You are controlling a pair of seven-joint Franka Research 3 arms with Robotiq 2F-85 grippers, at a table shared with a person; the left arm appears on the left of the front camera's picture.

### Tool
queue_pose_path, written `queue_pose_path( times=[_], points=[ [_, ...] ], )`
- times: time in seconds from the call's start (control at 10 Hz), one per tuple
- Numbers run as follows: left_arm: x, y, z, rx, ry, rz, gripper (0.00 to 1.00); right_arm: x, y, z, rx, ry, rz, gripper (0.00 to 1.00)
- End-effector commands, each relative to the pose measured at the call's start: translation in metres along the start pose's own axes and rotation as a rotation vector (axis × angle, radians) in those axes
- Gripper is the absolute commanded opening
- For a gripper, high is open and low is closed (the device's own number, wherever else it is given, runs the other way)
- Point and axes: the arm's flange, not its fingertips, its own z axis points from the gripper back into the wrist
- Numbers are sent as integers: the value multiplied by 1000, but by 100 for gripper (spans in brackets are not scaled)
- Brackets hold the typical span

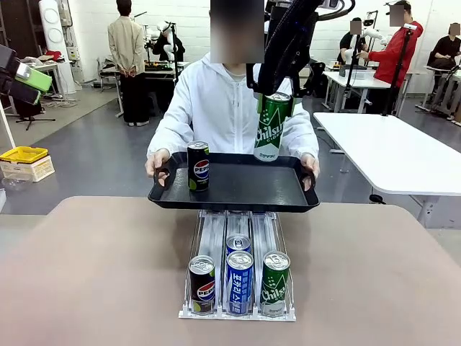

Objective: Retrieve and hand over the desired beverage to the person.
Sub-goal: Place the picked can on the Handle tray extended by the person.

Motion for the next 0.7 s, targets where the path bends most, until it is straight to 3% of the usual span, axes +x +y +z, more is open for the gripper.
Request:
queue_pose_path(
  times=[0.0,0.3,0.6],
  points=[
    [1,1,0,-21,-9,-8,100,27,-4,5,-13,42,15,58],
    [1,1,0,-21,-9,-8,100,57,2,-7,-51,19,63,58],
    [1,1,0,-21,-9,-8,100,103,6,-29,-60,109,85,58]
  ],
)
